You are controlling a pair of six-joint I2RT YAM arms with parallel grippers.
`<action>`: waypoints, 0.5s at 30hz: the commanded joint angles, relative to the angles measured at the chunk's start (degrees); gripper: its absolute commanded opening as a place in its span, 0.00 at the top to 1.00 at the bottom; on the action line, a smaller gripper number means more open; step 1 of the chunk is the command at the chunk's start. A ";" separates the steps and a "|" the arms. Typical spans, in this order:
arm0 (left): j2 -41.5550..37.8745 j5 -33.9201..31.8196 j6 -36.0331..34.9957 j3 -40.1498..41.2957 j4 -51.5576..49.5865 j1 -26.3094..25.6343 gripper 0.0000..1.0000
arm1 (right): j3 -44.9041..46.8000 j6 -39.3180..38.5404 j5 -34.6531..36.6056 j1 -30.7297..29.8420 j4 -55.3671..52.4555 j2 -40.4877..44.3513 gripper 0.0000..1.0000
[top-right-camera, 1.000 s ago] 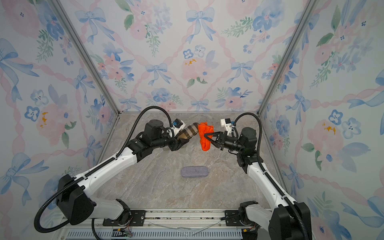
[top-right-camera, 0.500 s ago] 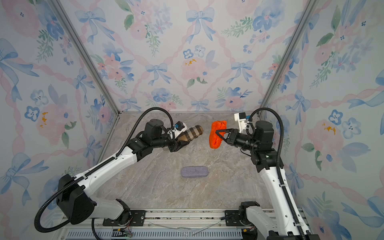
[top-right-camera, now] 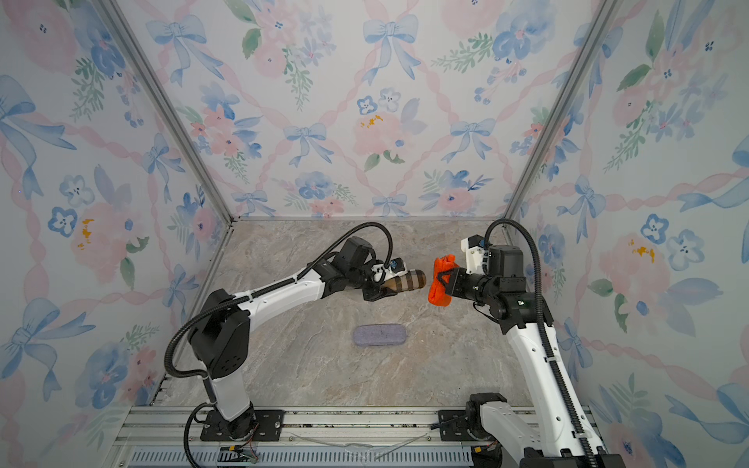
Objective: Wipe the eyeglass case
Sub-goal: Wipe the dirt from the eyeglass case, then place the eyeglass case at the center of the board.
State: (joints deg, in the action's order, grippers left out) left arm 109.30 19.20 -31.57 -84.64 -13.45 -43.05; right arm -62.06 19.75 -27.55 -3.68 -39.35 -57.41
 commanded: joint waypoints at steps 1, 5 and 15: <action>5.87 -1.84 -5.75 -6.15 0.96 -0.95 0.63 | 1.43 -1.96 2.49 0.45 -1.22 1.95 1.00; 13.42 -3.09 -8.79 -11.51 0.98 -1.78 0.61 | 1.66 -1.74 2.74 0.52 -1.07 2.16 1.00; 21.00 -0.77 -10.44 -14.59 0.97 -1.34 0.56 | 3.35 -2.75 2.96 2.32 0.39 1.87 1.00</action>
State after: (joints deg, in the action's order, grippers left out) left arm 129.12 16.97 -40.49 -97.32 -13.43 -44.56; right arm -59.77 17.89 -24.75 -2.20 -39.77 -55.48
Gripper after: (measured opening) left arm 0.602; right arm 0.092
